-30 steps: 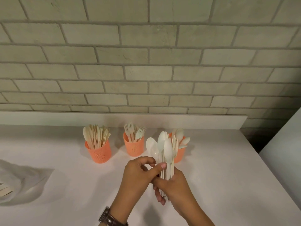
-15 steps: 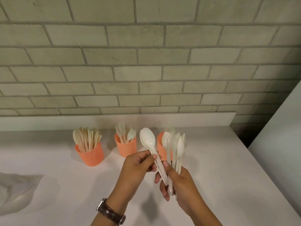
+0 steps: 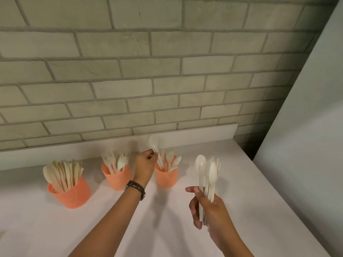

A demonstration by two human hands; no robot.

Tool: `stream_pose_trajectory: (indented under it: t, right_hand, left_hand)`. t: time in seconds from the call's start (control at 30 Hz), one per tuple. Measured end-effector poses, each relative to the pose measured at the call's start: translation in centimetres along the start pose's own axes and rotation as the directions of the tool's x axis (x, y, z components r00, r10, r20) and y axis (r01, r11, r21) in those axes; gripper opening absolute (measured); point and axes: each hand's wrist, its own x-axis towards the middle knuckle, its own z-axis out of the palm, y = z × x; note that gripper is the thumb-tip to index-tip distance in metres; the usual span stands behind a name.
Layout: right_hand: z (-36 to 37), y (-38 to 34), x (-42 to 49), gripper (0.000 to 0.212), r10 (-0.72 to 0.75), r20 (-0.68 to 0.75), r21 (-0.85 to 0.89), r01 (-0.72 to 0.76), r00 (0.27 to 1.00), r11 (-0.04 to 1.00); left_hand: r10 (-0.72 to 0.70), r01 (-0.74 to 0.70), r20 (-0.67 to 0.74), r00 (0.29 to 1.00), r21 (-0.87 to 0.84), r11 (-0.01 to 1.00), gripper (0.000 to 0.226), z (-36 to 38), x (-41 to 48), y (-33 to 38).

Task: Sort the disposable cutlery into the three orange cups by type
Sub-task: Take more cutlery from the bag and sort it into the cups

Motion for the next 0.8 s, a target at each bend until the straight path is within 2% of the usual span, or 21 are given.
stream_pose_trajectory:
  t: [0.03,0.1,0.13,0.2,0.27,0.3,0.37,0.43,0.5,0.57,0.67,0.8]
  right_hand:
    - [-0.1,-0.1,-0.1,0.025,-0.004,-0.006,0.005,0.004,1.0,1.0]
    - [-0.2,-0.3,-0.2,0.025,-0.005,-0.01,0.013,0.006,1.0,1.0]
    - [-0.2,-0.3,-0.2,0.025,-0.004,-0.01,0.014,0.004,1.0,1.0]
    - [-0.1,-0.4,-0.3,0.025,0.0,-0.004,0.016,0.0,1.0,1.0]
    - [0.2,-0.4,-0.3,0.027,0.003,0.019,0.027,-0.003,1.0,1.0]
    - [0.3,-0.5,-0.4,0.028,-0.001,0.041,0.036,-0.001,0.999,0.999]
    - [0.7,-0.6,-0.5,0.03,-0.011,0.099,0.059,0.005,0.995,0.998]
    - [1.2,-0.8,-0.6,0.032,0.0,0.166,0.099,-0.016,0.986,0.995]
    - [1.6,-1.0,-0.7,0.035,0.018,0.238,0.127,-0.05,0.971,0.991]
    - [2.2,-1.0,-0.8,0.039,0.024,0.309,0.117,-0.063,0.951,0.991]
    - [3.0,-0.9,-0.9,0.017,0.025,0.343,0.062,-0.049,0.939,0.997]
    - [3.6,-0.6,-0.9,0.017,0.027,0.326,-0.003,-0.027,0.945,1.0]
  left_hand:
    - [-0.007,0.007,0.01,1.0,0.037,0.999,0.029,0.5,0.0,-0.5]
    - [-0.108,0.107,0.019,0.994,0.036,0.994,0.008,1.1,-0.2,-0.9]
    - [-0.169,0.169,0.011,0.985,0.02,0.985,0.027,1.0,-0.4,-0.9]
    - [-0.188,0.19,-0.029,0.982,0.101,0.977,0.046,0.5,-0.9,-1.2]
    - [-0.116,0.126,-0.062,0.991,0.182,0.975,0.052,-0.3,-2.1,-0.4]
    - [-0.088,0.096,-0.057,0.994,0.158,0.983,0.049,-0.7,-3.1,0.3]
    - [-0.087,0.086,0.022,0.996,0.028,0.996,0.032,-1.5,-5.7,2.2]
    - [-0.129,0.149,0.196,0.972,-0.091,0.985,0.017,-2.0,-8.4,4.1]
    - [-0.16,0.218,0.36,0.919,-0.126,0.968,0.017,-2.5,-10.4,5.6]
    - [-0.155,0.24,0.439,0.885,-0.144,0.96,0.018,-2.9,-11.4,6.3]
    - [-0.119,0.182,0.42,0.899,-0.113,0.977,0.015,-3.5,-11.8,6.6]
    - [-0.091,0.117,0.352,0.932,-0.054,0.992,0.014,-4.1,-11.9,6.7]
